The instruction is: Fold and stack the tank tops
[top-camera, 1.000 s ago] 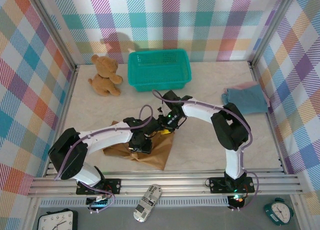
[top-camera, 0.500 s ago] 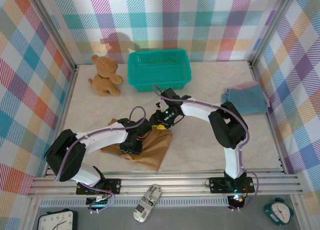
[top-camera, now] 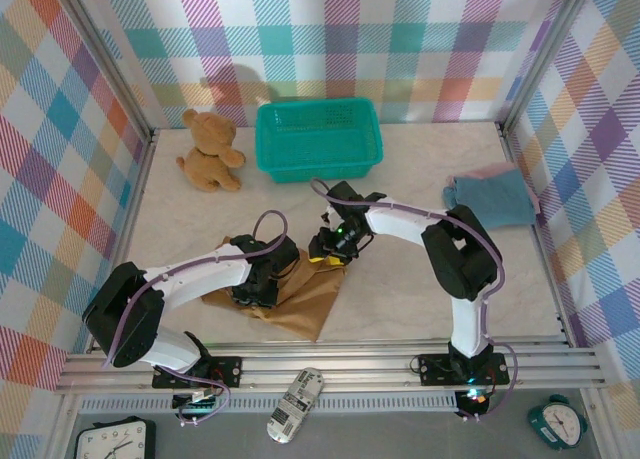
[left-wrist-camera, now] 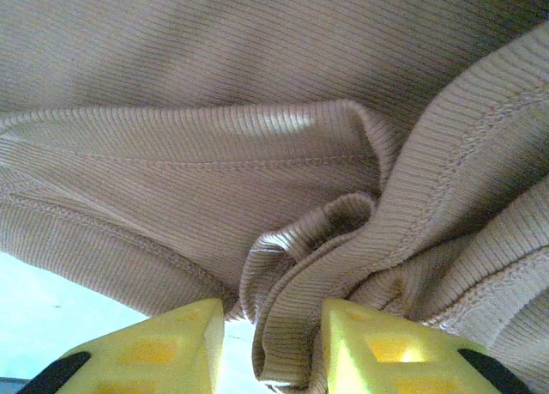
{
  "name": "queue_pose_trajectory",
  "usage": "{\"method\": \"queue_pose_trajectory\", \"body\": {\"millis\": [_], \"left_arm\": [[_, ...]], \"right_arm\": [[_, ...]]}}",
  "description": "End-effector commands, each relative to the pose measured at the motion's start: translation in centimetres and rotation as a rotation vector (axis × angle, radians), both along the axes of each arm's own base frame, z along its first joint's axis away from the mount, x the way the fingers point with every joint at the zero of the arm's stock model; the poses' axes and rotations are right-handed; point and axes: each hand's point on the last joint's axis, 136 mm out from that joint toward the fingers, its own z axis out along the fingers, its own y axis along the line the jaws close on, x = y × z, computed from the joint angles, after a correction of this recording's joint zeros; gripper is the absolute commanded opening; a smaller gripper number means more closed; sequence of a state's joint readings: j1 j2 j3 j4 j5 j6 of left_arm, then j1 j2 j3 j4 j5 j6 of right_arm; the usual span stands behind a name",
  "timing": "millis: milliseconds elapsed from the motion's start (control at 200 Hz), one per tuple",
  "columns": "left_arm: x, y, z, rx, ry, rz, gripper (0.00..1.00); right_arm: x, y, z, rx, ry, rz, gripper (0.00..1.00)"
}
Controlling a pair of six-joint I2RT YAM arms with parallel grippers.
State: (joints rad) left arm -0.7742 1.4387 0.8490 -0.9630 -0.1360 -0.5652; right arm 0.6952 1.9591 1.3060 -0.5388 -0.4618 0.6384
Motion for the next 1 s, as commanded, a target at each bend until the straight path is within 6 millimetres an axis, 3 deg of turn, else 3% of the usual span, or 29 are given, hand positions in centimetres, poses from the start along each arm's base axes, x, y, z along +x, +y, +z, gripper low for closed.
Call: {"method": "queue_pose_trajectory", "body": {"millis": [0, 150, 410, 670, 795, 995], "left_arm": [[0.4, -0.9, 0.7, -0.042, 0.001, -0.008, 0.36], [0.3, -1.0, 0.9, -0.054, 0.001, -0.008, 0.36], [-0.1, -0.4, 1.2, -0.036, 0.007, -0.006, 0.37], [-0.6, 0.0, 1.7, -0.042, 0.009, -0.015, 0.34], [-0.6, -1.2, 2.0, -0.130, -0.009, -0.026, 0.34], [-0.6, -3.5, 2.3, -0.278, -0.048, -0.070, 0.43]], "right_arm": [[0.6, 1.9, -0.1, 0.066, 0.016, 0.006, 0.49], [1.6, 4.0, 1.6, 0.184, 0.007, -0.006, 0.48], [2.7, 5.6, 4.4, 0.294, -0.001, -0.046, 0.46], [3.0, 7.5, 3.9, 0.310, 0.030, -0.038, 0.41], [3.3, 7.7, 2.4, 0.291, 0.057, -0.071, 0.38], [3.7, 8.7, 0.7, 0.283, 0.094, -0.069, 0.36]]}}
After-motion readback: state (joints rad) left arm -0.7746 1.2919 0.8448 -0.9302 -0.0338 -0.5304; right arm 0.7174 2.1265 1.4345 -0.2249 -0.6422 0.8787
